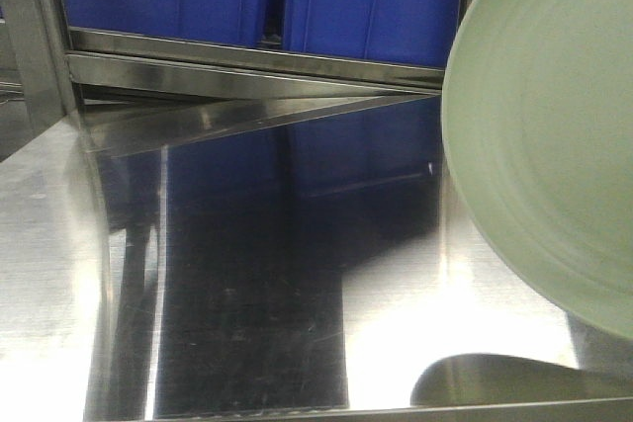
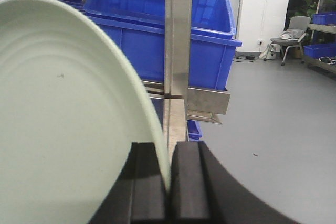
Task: Place green plate on second shelf with right arm
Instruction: 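Hold the plate raised in the right gripper while turning away from the table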
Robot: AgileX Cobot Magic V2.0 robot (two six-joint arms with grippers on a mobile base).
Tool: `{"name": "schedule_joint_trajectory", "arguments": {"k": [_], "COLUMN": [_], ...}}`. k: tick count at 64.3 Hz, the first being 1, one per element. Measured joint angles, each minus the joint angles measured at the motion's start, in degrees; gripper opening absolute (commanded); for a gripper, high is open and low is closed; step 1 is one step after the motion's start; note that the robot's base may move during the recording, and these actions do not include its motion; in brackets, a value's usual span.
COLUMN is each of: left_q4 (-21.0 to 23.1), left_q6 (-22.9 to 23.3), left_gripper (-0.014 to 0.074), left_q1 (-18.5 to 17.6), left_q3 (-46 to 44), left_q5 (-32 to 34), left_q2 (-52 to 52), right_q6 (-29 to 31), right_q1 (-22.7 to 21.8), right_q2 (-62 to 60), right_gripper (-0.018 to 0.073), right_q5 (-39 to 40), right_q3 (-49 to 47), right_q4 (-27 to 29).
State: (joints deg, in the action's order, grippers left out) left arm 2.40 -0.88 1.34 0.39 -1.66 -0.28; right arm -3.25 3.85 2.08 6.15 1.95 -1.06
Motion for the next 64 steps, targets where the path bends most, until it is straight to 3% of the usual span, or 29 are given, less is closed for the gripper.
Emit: {"name": "schedule_joint_trajectory", "arguments": {"k": [36,64], "left_q4": [0.0,0.0], "left_q6": [0.0,0.0], "left_gripper": [0.013,0.013], "left_q1": [0.0,0.0], "left_q3": [0.0,0.0], "left_q5": [0.0,0.0], "left_q2": [0.0,0.0], "right_q6": [-0.3,-0.4], "right_q1": [0.0,0.0], "right_q2": [0.0,0.0], "right_gripper": [0.0054,0.0054], "right_q5": [0.0,0.0], "right_q3": [0.0,0.0], "right_q4": [-0.1,3.0]}}
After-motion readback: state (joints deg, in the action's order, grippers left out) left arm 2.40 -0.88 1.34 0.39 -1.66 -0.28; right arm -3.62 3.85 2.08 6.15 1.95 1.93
